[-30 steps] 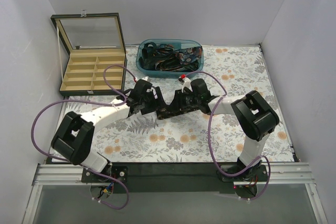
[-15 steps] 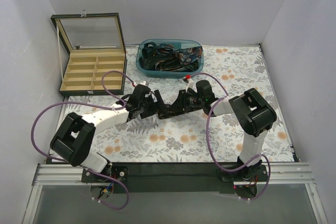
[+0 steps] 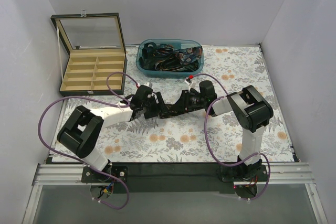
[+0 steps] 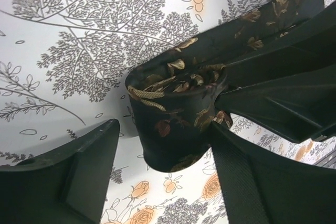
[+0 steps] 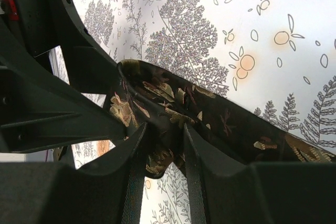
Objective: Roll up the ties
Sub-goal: Roll the tie
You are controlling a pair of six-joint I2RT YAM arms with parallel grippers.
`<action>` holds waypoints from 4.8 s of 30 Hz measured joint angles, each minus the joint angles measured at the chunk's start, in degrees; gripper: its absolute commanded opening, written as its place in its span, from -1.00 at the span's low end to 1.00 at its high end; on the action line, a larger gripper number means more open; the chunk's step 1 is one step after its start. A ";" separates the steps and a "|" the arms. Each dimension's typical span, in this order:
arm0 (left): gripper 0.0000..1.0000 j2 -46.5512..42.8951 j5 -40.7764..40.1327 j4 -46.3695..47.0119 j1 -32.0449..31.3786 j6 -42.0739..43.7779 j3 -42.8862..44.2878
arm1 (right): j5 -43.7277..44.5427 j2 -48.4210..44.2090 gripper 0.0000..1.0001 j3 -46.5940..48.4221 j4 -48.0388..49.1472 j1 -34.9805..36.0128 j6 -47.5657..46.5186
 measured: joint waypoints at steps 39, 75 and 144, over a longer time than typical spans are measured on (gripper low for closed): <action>-0.56 -1.55 -12.04 -24.22 0.09 11.76 10.05 | 20.48 -18.67 0.00 -5.73 -21.90 -1.07 -12.55; -0.55 -0.61 -28.70 -41.57 0.13 20.09 16.85 | 24.17 -2.16 -0.08 14.86 -29.31 3.67 -18.97; 0.29 18.45 -46.29 -49.07 -15.13 16.26 34.73 | 22.75 -10.69 -0.85 -1.18 -21.09 6.43 -13.64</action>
